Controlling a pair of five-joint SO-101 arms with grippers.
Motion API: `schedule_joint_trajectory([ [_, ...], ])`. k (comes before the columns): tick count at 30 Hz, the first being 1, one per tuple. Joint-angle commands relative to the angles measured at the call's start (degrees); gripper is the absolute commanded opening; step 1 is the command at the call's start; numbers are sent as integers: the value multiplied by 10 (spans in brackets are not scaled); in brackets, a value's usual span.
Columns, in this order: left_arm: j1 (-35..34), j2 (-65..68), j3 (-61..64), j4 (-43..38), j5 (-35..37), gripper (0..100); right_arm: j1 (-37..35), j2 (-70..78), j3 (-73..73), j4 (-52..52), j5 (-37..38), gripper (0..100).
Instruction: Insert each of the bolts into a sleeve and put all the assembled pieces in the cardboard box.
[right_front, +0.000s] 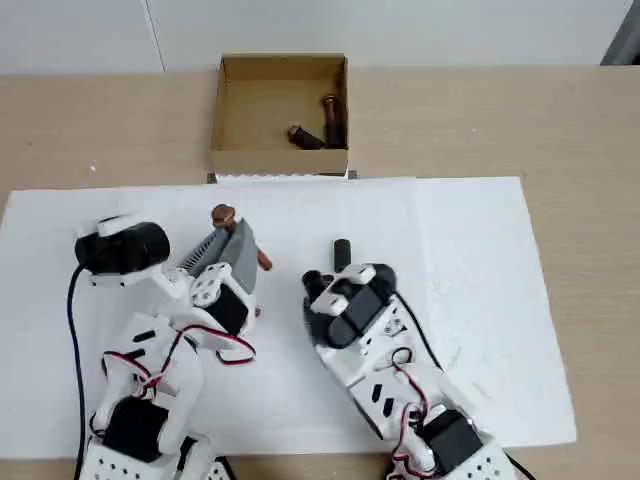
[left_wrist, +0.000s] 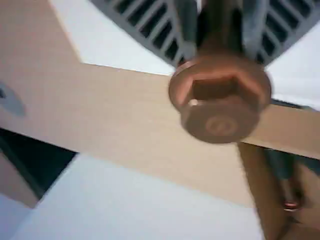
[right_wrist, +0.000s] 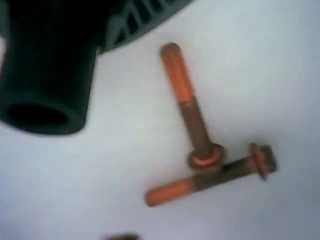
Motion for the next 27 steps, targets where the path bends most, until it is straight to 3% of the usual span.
schedule_joint_trajectory([
  [1,28,-18,-3,-18,18,6,-25,-7,4,-43,0,2],
  [14,46,-16,-4,-14,17,6,-29,-7,23,-93,86,2],
  [27,80,-18,39,4,16,6,-29,-7,18,-93,90,2],
])
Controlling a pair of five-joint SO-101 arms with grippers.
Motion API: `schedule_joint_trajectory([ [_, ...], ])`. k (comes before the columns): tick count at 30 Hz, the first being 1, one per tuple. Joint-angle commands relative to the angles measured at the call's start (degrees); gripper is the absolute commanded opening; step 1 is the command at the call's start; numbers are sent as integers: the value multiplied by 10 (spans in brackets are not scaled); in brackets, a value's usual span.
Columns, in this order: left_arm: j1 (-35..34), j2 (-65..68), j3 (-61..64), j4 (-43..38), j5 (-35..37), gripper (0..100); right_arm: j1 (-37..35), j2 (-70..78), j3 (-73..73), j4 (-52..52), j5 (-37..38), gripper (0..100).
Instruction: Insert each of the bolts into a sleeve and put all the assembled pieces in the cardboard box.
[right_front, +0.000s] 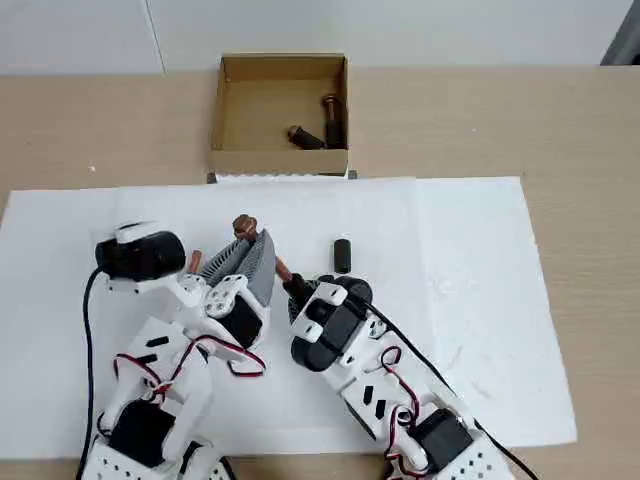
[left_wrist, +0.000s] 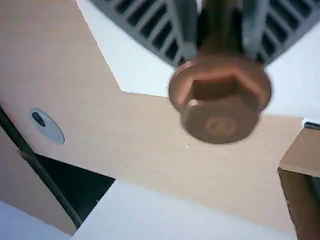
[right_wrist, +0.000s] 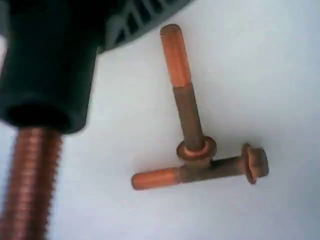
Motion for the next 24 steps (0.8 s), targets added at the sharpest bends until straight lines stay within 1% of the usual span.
schedule_joint_trajectory([
  [1,30,-3,4,5,6,6,-7,-9,-11,-17,4,2],
  [5,55,0,4,5,6,6,-7,-9,-11,-17,4,2],
  [8,58,0,5,11,6,6,-7,-9,-11,-17,4,2],
  [16,58,-2,3,107,-1,9,-7,-9,-10,-17,4,2],
  [18,55,-3,3,109,-21,37,-7,-9,-10,-17,4,2],
  [19,54,-3,1,108,-26,69,-7,-9,-10,-17,4,2],
  [22,54,-3,-1,109,-27,175,-7,-9,-11,-17,4,2],
  [24,54,-1,-14,112,-27,202,-6,-9,-11,-17,4,2],
])
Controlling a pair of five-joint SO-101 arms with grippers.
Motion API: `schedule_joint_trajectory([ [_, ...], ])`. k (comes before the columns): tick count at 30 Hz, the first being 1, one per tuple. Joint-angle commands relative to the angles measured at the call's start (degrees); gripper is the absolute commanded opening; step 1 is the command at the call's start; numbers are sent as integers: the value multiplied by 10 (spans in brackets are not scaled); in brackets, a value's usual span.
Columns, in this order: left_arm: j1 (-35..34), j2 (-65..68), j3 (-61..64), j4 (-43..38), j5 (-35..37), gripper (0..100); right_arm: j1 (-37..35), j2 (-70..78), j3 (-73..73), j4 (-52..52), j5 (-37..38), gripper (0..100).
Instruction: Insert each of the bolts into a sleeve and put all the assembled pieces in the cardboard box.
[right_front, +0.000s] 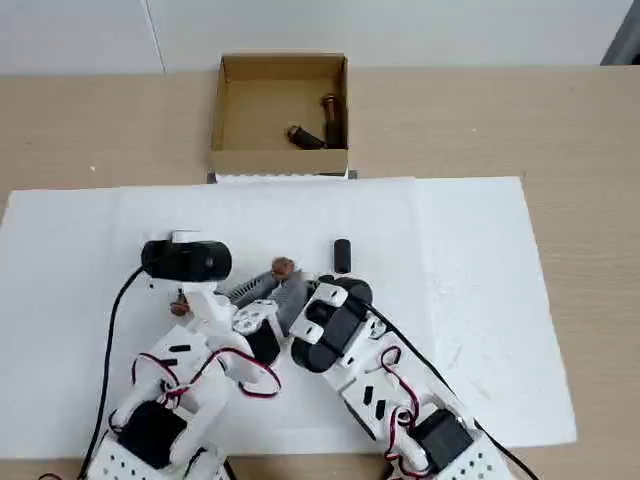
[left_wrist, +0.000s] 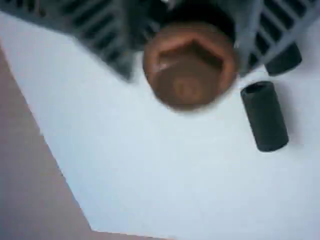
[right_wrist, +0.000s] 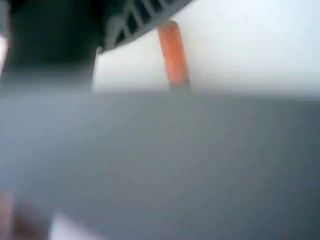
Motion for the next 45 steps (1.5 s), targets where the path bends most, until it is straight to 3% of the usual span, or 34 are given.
schedule_joint_trajectory([
  [1,-3,-2,-27,2,-4,202,-3,-8,-11,-16,4,2],
  [5,-6,-2,-50,2,-30,202,-3,-8,-11,-16,4,2],
  [12,-89,-2,-86,2,-89,201,-1,-8,-10,-15,3,2],
  [16,-130,-4,-87,2,-125,88,0,-8,-11,-12,0,2],
  [18,-149,-4,-80,2,-140,2,15,-8,-11,-12,-9,2],
  [21,-179,-4,-49,2,-171,18,60,-3,-23,-10,-47,2],
  [26,-217,-4,22,2,-223,5,153,0,-48,7,-47,2],
  [33,-218,-4,106,-3,-216,5,194,5,-100,39,24,2],
  [38,-221,-4,113,-2,-202,5,194,101,-171,36,28,2],
  [45,-219,-5,135,-3,-203,6,203,397,-378,-39,-13,2],
])
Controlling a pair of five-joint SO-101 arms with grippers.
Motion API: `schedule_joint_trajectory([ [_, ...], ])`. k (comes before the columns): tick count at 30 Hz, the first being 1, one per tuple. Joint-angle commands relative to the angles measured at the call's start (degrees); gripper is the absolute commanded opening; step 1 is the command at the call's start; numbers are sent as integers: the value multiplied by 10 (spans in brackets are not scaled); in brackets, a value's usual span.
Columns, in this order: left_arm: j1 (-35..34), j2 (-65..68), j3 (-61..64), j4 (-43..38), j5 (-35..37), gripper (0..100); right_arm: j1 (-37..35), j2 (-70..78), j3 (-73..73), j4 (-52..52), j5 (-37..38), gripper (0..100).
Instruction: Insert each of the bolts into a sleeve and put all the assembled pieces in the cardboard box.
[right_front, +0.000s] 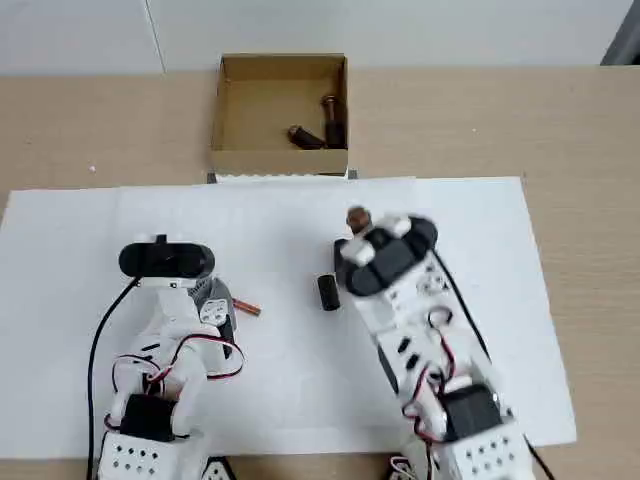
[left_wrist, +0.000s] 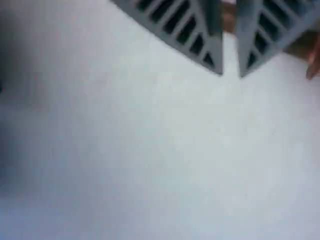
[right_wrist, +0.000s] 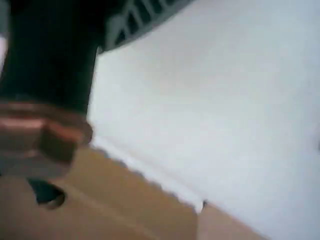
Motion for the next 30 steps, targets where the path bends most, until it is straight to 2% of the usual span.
schedule_joint_trajectory([
  [1,-3,-4,7,-4,4,6,15,175,-157,-51,-18,2],
  [6,-4,-4,15,-4,3,6,35,411,-362,-79,-44,2],
  [13,-4,-4,15,-4,3,6,31,691,-645,-81,-28,3],
  [20,-5,-4,15,-4,2,6,8,929,-882,-81,40,3],
  [30,-5,-4,15,-4,3,6,-29,1197,-1120,-80,114,5],
])
